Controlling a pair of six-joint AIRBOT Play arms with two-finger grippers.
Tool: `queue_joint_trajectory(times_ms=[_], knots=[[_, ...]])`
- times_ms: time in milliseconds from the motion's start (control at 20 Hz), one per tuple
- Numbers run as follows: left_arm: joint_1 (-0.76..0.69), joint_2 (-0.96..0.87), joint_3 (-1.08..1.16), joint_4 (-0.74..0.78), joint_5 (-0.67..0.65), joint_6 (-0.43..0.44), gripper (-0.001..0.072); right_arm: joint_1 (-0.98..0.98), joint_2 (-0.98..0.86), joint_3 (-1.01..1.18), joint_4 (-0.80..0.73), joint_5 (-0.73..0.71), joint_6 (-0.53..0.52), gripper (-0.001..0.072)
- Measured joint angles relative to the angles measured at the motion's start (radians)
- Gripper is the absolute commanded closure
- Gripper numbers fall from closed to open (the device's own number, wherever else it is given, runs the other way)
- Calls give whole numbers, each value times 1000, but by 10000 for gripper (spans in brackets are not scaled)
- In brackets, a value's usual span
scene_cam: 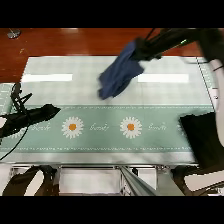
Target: Fold the shirts.
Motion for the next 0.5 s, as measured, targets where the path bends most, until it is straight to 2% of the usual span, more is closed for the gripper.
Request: queue_joint_trajectory(times_ms=[250, 500], knots=[[0, 0, 0, 0, -8, -1, 677, -238, 153, 61, -71, 171, 103, 697], [0, 0, 0, 0, -10, -3, 677, -504, 338, -60, -176, 335, 153, 697]])
